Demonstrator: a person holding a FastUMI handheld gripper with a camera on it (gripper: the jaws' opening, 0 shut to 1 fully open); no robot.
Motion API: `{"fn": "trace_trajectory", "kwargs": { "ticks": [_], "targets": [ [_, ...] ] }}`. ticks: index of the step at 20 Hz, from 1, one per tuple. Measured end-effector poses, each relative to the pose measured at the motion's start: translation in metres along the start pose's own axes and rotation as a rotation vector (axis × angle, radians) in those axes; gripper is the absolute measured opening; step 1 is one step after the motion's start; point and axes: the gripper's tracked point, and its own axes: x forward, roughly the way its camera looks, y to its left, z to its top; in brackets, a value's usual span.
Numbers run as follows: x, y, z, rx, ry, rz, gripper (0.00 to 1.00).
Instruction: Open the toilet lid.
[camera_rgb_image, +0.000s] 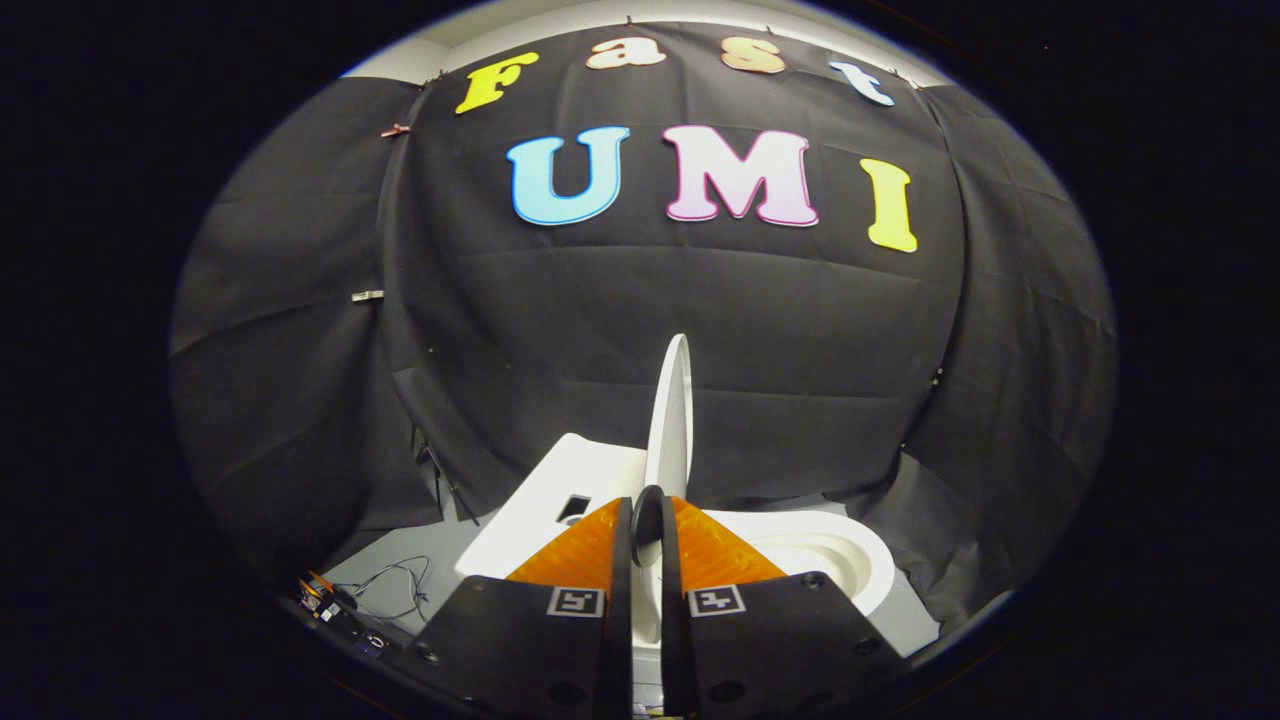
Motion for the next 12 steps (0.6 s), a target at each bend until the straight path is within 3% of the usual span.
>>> {"fn": "trace_trajectory", "kwargs": {
  "ticks": [12],
  "targets": [
    [0.006, 0.065, -0.014, -0.086, 0.04, 0.089, 0.16]
  ]
}}
